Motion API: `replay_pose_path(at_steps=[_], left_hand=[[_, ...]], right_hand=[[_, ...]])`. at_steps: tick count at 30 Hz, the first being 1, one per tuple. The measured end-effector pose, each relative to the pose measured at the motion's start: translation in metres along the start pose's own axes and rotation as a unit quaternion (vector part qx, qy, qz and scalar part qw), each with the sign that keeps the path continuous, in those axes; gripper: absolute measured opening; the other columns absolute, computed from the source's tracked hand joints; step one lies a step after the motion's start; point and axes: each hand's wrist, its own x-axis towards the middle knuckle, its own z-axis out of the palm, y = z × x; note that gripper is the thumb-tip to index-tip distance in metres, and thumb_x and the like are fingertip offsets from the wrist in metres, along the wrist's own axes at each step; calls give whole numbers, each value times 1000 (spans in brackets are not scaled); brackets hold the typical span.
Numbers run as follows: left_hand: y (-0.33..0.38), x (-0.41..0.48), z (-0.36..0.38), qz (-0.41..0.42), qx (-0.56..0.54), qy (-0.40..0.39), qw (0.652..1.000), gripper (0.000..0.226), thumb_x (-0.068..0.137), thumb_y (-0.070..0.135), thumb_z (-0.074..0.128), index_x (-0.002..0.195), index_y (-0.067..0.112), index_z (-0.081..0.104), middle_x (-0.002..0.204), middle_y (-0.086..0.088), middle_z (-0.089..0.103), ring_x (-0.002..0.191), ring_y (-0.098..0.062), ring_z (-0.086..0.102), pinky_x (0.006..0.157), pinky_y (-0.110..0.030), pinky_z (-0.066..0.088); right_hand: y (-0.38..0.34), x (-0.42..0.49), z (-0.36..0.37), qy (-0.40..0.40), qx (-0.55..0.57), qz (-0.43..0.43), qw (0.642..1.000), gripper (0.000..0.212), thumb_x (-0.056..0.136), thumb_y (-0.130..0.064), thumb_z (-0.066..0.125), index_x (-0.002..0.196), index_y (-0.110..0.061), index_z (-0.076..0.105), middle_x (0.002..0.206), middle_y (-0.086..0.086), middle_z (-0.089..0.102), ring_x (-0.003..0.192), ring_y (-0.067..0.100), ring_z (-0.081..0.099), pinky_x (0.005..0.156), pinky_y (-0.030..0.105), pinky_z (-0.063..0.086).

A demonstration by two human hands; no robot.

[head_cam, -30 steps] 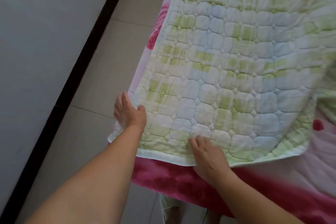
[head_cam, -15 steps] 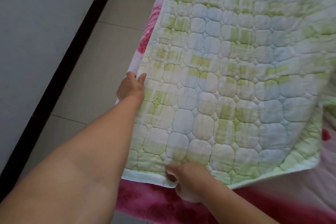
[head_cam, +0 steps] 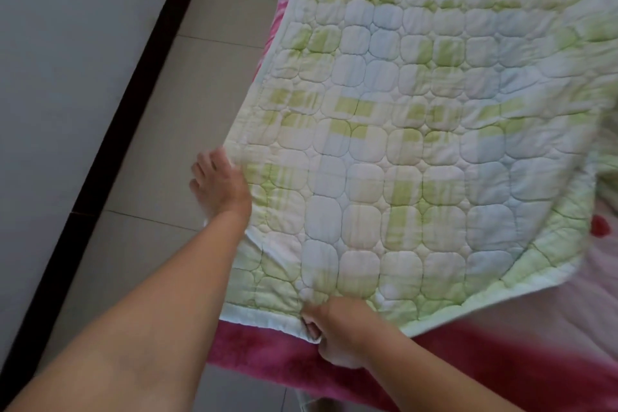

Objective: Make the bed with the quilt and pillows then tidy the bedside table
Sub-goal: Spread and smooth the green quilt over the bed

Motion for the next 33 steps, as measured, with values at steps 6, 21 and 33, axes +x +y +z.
replay_pose_path(at_steps=[6, 21, 33], left_hand=[[-25, -79, -11, 94, 15, 9, 995, 51, 81, 25, 69, 127, 17, 49, 137, -14, 44, 121, -37, 41, 91, -50, 37], [-78, -104, -40, -205, 70, -56, 975, 30, 102, 30, 35, 111, 6, 50, 115, -23, 62, 105, -39, 57, 80, -40, 40], [78, -188, -2, 341, -90, -40, 935, 36, 78, 35, 53, 102, 11, 64, 107, -9, 59, 98, -25, 46, 80, -38, 47]], right_hand=[[5, -26, 12, 150, -90, -9, 984, 51, 53, -20, 71, 96, -23, 45, 69, -5, 61, 55, 22, 59, 48, 27, 26], [9, -37, 14, 68, 9, 38, 997, 32, 86, -1, 44, 115, -13, 48, 113, 10, 55, 101, 30, 54, 75, 33, 39], [85, -101, -19, 313, 147, 213, 914, 22, 96, -12, 43, 115, -15, 54, 114, 4, 51, 92, 29, 57, 67, 35, 36]])
